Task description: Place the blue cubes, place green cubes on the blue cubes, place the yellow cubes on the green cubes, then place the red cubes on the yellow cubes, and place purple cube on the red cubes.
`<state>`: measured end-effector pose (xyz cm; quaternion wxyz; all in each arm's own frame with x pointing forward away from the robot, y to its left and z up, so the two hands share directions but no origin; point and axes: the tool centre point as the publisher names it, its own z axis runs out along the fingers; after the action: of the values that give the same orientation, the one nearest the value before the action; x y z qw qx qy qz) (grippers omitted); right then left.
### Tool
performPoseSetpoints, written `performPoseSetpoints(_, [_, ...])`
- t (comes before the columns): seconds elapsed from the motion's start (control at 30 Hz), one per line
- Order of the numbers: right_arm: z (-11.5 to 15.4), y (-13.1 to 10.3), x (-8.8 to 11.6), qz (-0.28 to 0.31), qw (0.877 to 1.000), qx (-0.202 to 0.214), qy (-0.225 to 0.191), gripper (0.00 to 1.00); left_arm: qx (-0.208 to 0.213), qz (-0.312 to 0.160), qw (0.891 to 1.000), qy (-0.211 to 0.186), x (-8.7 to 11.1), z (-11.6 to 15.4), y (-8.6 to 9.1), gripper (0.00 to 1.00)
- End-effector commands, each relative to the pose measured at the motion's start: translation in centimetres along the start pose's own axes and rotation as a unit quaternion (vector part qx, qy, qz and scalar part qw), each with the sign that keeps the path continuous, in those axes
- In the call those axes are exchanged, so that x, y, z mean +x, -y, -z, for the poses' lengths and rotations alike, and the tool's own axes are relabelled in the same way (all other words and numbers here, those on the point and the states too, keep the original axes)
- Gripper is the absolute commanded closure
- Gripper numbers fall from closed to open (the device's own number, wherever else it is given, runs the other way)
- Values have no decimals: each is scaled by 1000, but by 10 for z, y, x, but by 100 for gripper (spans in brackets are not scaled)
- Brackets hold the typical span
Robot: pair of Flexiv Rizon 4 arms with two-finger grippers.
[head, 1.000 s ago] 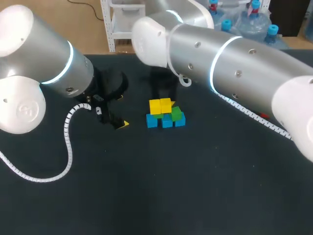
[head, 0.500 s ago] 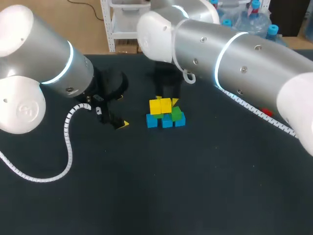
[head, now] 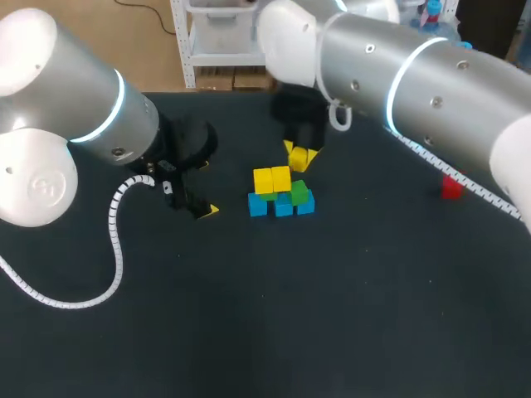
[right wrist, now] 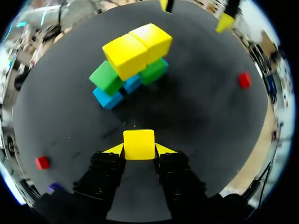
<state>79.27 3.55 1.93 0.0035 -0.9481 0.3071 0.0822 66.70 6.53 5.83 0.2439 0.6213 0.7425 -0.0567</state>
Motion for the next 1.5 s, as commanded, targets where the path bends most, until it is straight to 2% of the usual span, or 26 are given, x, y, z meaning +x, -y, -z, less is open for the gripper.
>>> performPoseSetpoints(0.03, [12,-16,3,-95,995,7,2,100,2,-2,1000,3,1,0,-1,0])
performPoseSetpoints(0.2, [11,-47,2,-195,981,-2,-1,100,2,-2,1000,3,1,0,-1,0])
performPoseSetpoints(0.37, [2,-76,-9,-261,965,-4,3,100,2,-2,1000,3,1,0,-1,0])
performPoseSetpoints(0.5, [-6,-95,-20,-312,950,-22,-5,100,2,-2,1000,3,1,0,-1,0])
performPoseSetpoints(0.67, [-16,-110,-33,-351,936,-21,-9,100,2,-2,1000,3,1,0,-1,0])
performPoseSetpoints(1.03, [-33,-122,-54,-387,922,-25,10,100,2,-2,1000,3,1,0,-1,0])
performPoseSetpoints(1.07, [-35,-122,-55,-390,920,-29,12,78,2,-2,1000,3,1,0,-1,0])
performPoseSetpoints(1.17, [-37,-124,-57,-394,919,-26,16,0,2,-2,1000,3,1,0,-1,0])
performPoseSetpoints(1.37, [-25,-128,-59,-408,913,-15,6,0,2,-2,1000,3,1,0,-1,0])
performPoseSetpoints(1.5, [-5,-123,-56,-408,913,27,10,0,2,-2,1000,3,1,0,-1,0])
